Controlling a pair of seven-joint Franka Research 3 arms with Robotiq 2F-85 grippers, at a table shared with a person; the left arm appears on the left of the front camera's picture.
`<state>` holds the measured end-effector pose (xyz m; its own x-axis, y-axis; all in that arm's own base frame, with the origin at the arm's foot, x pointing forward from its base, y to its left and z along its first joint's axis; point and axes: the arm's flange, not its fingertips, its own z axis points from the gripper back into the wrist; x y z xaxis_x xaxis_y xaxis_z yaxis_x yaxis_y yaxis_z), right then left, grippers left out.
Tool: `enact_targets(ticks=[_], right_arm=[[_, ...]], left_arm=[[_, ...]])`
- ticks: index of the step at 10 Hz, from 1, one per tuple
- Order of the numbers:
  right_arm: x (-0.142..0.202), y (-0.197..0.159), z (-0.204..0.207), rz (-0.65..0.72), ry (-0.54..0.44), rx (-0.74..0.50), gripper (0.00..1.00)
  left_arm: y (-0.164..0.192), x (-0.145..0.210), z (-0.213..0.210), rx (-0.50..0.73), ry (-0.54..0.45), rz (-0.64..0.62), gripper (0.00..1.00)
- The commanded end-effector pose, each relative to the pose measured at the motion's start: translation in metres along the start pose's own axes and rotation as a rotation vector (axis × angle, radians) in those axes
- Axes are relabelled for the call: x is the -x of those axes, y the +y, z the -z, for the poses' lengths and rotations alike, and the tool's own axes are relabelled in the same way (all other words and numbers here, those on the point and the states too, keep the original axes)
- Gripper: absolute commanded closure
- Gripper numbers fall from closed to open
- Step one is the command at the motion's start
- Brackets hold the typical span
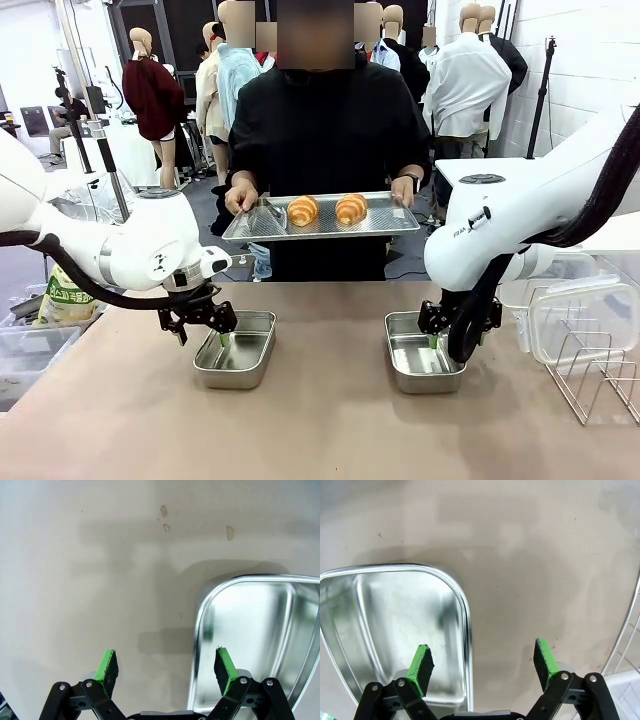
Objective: Place the bread in airtight containers.
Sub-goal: Lift both Airtight Container.
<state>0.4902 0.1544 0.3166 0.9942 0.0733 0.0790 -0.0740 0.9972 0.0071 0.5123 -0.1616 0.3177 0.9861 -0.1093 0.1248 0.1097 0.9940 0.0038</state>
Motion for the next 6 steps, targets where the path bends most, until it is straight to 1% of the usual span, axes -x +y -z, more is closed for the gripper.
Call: enact_targets(ticks=[1,2,3,4,6], right_arm=[[-0.0042,0.0044,0.0022,0.023,-0.001,0.019,0.00],[-0.0051,0.0038,0.0022,0.025,-0.003,0.012,0.00],[-0.0047,0.0036,0.0026,0.019,-0.010,0.010,0.00],[-0.0032,0.0033,0.0020,-0.012,-0.039,0.012,0.10],[-0.0027,0.0020,0.0029,-0.006,-0.035,0.003,0.47]], left_arm=[[-0.0076,-0.0068,-0.0045,-0.032,0.001,-0.009,0.00],[-0.0067,-0.0073,-0.0039,-0.020,0.020,-0.020,0.00],[-0.0050,-0.0061,-0.0067,-0.024,0.006,-0.029,0.13],[-0.0043,-0.0055,-0.0095,-0.003,0.010,-0.029,0.32],[-0.0046,-0.0059,-0.0103,-0.020,0.023,-0.040,0.71]])
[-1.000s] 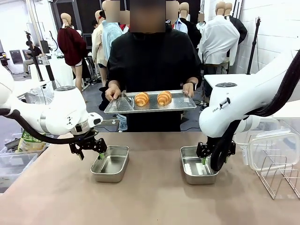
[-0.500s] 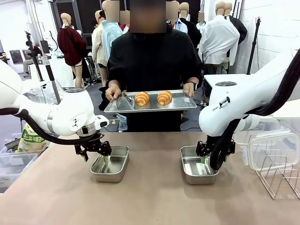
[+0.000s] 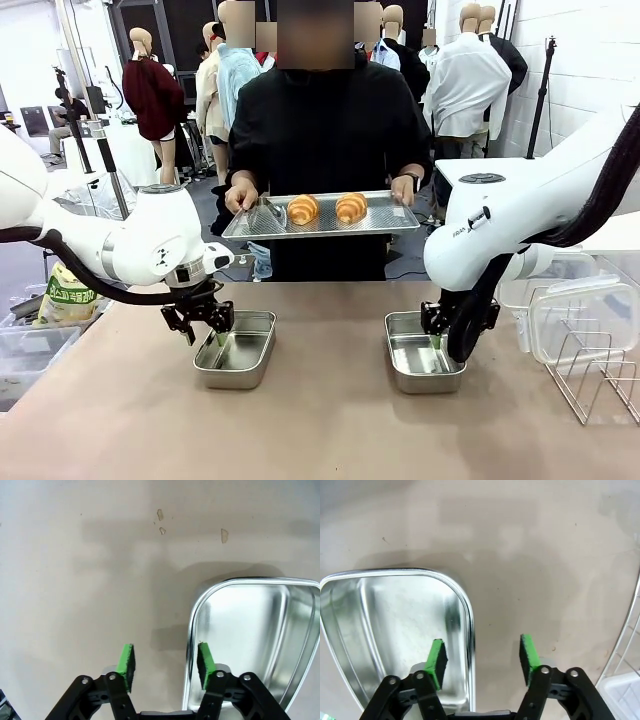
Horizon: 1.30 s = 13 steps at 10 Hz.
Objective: Place the bread in airtight containers.
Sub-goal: Lift both Airtight Container.
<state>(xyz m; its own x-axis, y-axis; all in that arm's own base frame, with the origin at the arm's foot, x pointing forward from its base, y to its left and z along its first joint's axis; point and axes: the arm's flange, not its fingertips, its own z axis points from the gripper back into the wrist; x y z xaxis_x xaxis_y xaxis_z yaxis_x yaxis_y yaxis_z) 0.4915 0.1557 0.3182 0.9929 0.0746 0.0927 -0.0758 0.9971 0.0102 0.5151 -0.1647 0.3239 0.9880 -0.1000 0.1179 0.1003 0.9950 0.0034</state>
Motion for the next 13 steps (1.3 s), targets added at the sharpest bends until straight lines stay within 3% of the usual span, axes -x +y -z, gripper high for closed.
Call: enact_targets(ticks=[1,2,3,12,13], right_arm=[[-0.001,0.000,0.004,0.000,-0.027,0.002,0.65],[-0.001,0.000,0.004,0.001,-0.027,0.000,0.83],[-0.001,0.001,0.004,0.001,-0.024,0.000,1.00],[-0.001,-0.001,0.001,0.035,0.005,-0.012,1.00],[0.001,-0.005,-0.019,0.063,-0.019,-0.018,1.00]], left_arm=[[-0.002,-0.002,-0.004,-0.022,0.024,-0.035,0.90],[-0.002,-0.002,-0.004,-0.026,0.029,-0.035,1.00],[-0.002,-0.002,-0.004,-0.029,0.033,-0.038,1.00],[0.002,0.001,-0.016,-0.004,0.027,-0.078,1.00],[0.003,0.005,-0.027,0.010,0.023,-0.098,1.00]])
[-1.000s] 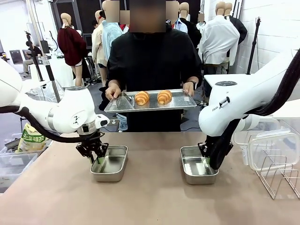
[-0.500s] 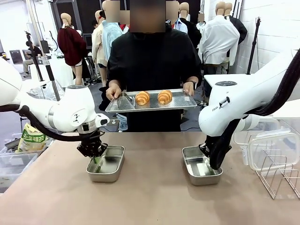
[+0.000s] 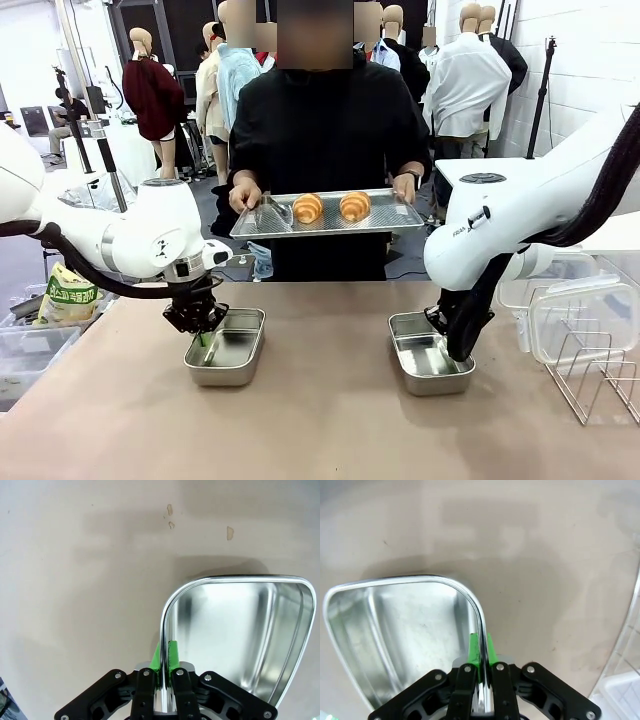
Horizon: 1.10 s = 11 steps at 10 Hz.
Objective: Place the bread in airtight containers.
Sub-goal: Lift both Airtight Container.
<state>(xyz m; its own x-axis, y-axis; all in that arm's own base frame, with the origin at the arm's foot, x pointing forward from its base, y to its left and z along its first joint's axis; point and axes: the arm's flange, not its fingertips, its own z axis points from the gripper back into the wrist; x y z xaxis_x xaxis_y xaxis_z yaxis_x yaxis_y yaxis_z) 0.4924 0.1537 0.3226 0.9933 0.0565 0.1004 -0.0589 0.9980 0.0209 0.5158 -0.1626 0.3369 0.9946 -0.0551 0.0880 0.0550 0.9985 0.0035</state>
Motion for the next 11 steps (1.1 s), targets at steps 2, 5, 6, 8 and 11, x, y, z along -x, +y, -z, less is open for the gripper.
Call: enact_targets(ticks=[2,5,6,8,11], right_arm=[[0.004,-0.014,-0.092,0.060,-0.126,0.007,1.00],[0.003,-0.023,-0.170,0.040,-0.188,-0.052,1.00],[0.005,-0.024,-0.190,0.038,-0.200,-0.053,1.00],[0.006,-0.023,-0.201,0.029,-0.196,-0.045,1.00],[0.009,-0.020,-0.207,0.048,-0.226,-0.031,1.00]], left_arm=[[-0.010,0.018,-0.061,0.034,-0.038,-0.075,1.00],[-0.028,0.022,-0.136,0.045,-0.117,-0.059,1.00],[-0.035,0.022,-0.155,0.051,-0.142,-0.060,1.00],[-0.041,0.028,-0.179,0.049,-0.199,-0.051,1.00],[-0.039,0.027,-0.179,0.062,-0.183,-0.025,1.00]])
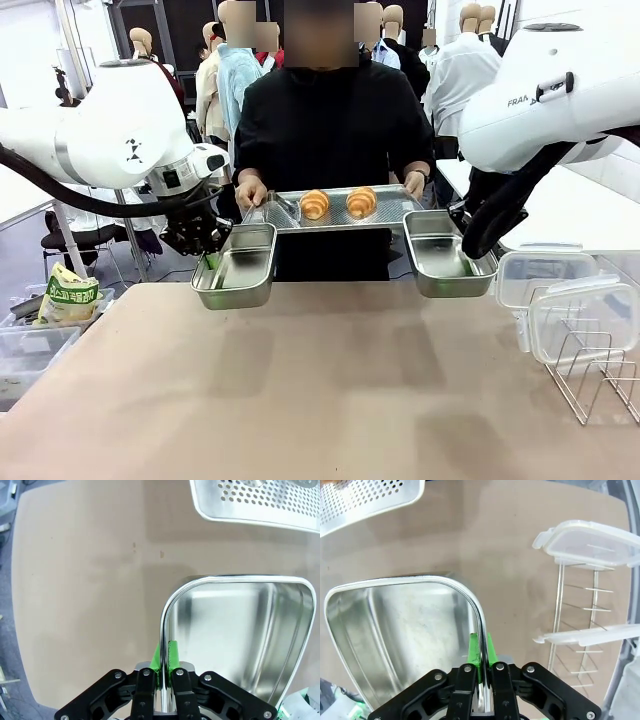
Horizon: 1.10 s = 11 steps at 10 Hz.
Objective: Place the bread in airtight containers.
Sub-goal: Lift both Airtight Container, then once an object is inside an Airtight Container , place the container in the center of the table.
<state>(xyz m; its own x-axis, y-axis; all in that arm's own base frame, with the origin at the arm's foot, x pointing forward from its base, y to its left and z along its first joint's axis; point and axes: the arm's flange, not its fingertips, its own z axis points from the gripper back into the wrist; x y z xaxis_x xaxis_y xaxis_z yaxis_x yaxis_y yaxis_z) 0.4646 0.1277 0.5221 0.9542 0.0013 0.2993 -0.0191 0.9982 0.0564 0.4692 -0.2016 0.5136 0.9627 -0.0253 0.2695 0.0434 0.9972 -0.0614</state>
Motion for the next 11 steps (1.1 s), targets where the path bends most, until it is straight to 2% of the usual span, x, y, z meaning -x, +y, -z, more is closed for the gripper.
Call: enact_targets(ticks=[1,11], right_arm=[[-0.0012,-0.0001,-0.0053,0.002,-0.021,-0.004,1.00],[-0.0012,-0.0001,-0.0053,0.002,-0.021,-0.004,1.00]], left_arm=[[0.0018,-0.0011,0.0012,0.000,0.003,-0.002,1.00],[0.0018,-0.0011,0.0012,0.000,0.003,-0.002,1.00]])
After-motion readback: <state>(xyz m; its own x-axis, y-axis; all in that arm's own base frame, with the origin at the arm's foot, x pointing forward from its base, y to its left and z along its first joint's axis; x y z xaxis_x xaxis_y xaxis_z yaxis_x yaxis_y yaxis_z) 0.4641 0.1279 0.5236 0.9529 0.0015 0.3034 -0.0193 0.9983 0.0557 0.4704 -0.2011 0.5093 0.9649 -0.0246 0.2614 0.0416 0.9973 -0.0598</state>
